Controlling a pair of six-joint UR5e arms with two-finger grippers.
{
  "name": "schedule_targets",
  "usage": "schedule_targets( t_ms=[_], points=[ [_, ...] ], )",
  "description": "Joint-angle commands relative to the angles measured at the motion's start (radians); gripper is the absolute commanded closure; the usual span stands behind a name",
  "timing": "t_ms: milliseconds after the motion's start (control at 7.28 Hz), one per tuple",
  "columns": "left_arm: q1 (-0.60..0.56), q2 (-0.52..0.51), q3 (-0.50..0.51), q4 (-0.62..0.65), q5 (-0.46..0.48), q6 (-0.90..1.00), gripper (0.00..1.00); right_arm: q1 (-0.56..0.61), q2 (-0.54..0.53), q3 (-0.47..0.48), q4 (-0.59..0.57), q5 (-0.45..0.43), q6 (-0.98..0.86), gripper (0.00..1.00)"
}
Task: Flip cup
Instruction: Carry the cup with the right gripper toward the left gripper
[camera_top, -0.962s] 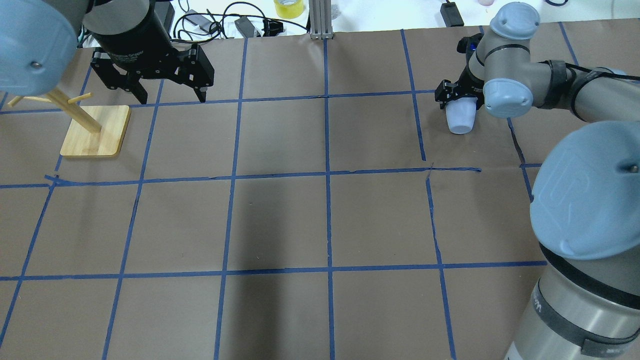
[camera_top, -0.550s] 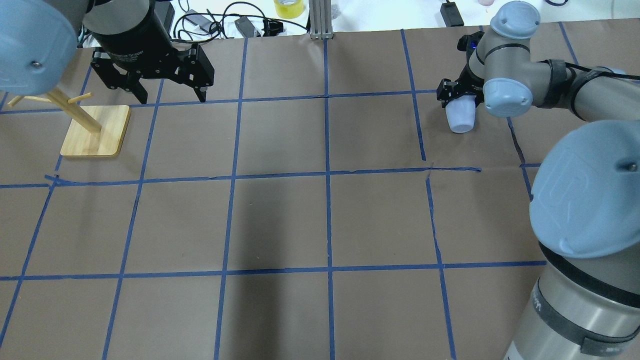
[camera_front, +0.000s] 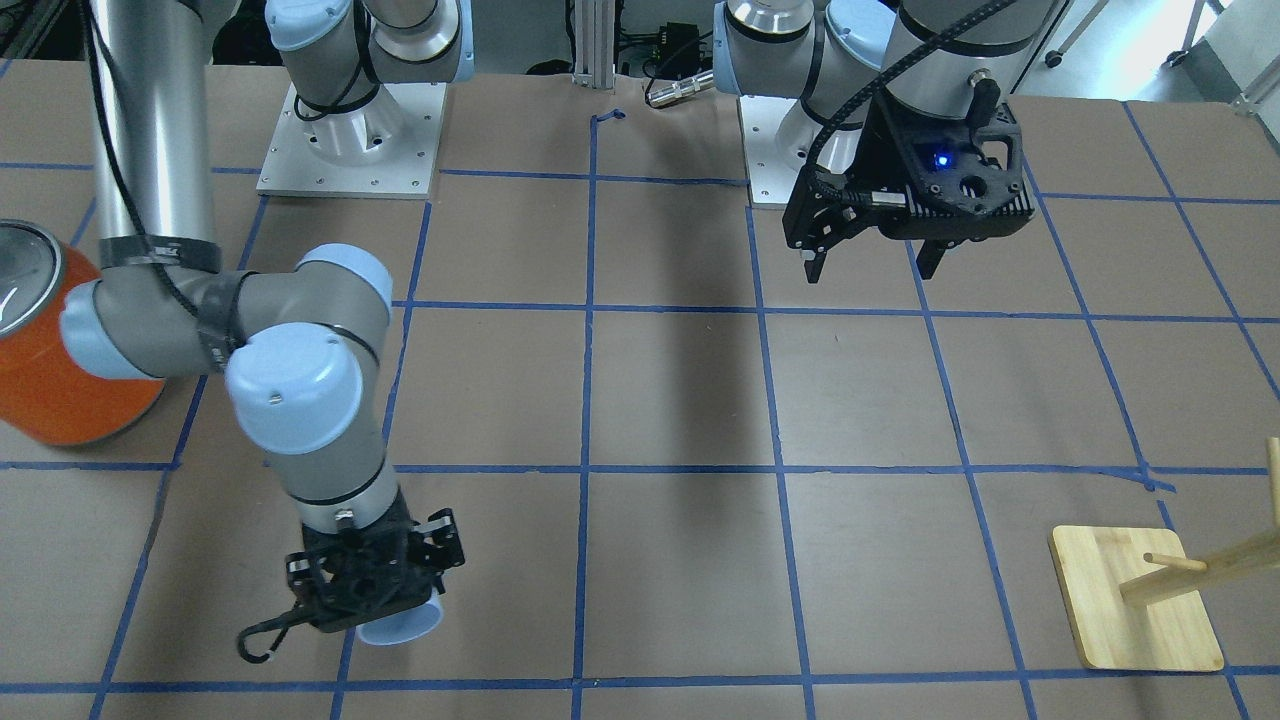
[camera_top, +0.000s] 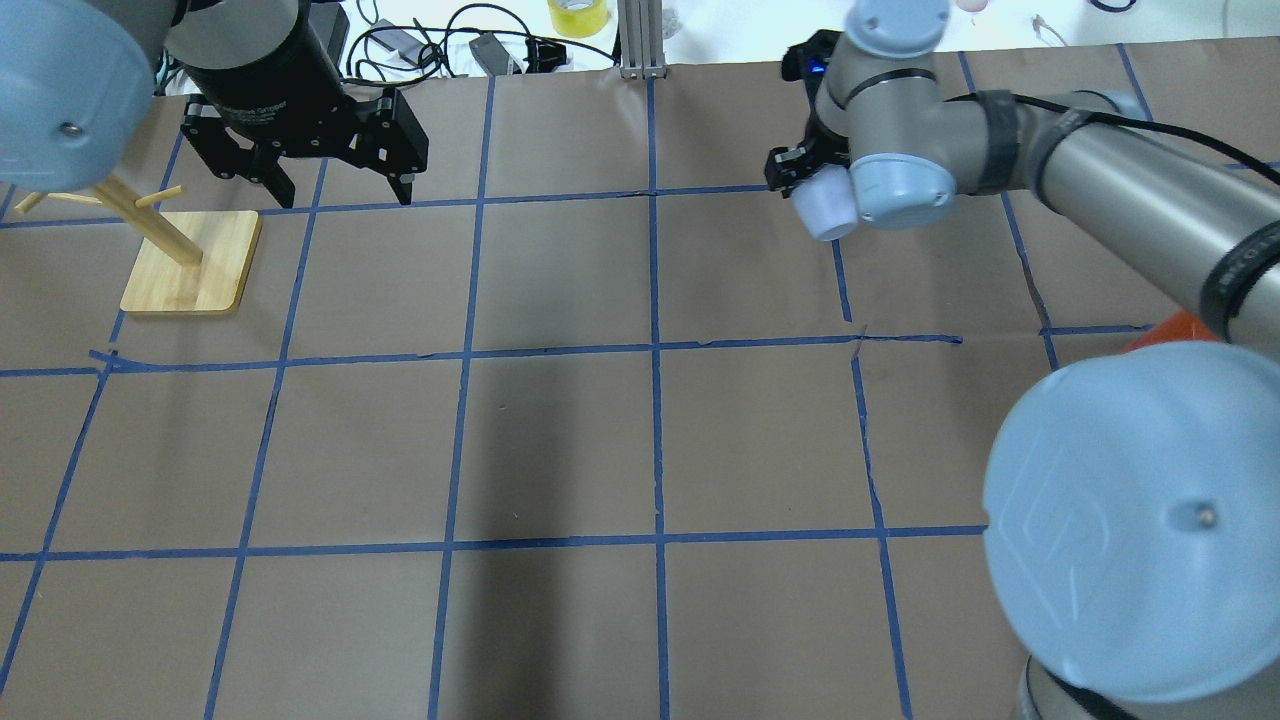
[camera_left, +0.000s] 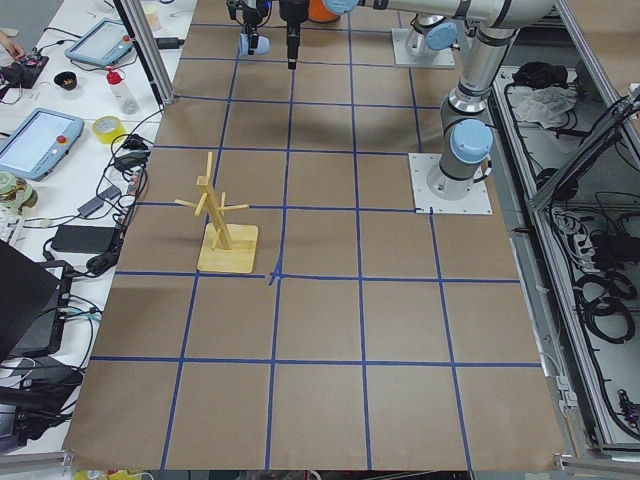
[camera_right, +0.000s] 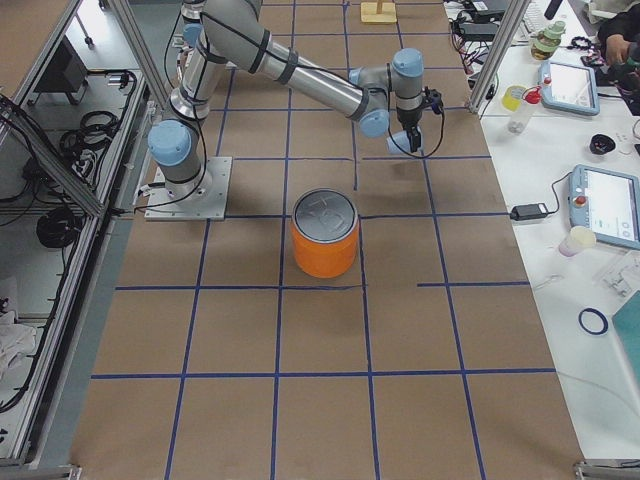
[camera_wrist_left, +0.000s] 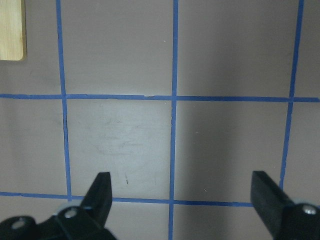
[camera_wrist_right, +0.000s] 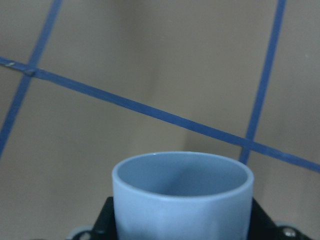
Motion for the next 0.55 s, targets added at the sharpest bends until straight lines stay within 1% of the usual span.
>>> schedule_targets(
  t_ms=[0,275,412],
  points=[
    [0.002,0.000,0.000,0.001,0.000,0.002,0.00,0.136,0.033,-0.046,0.005,0.004,-0.386,0.89],
    [0.003,0.003,0.000,0.000,0.000,0.013,0.00,0.243,0.077,-0.055,-0.024,0.008,-0.551,0.90],
    [0.005,0.003,0.002,0.000,0.002,0.014,0.00,0.285,0.085,-0.054,-0.044,0.030,-0.587,0.90]
  ],
)
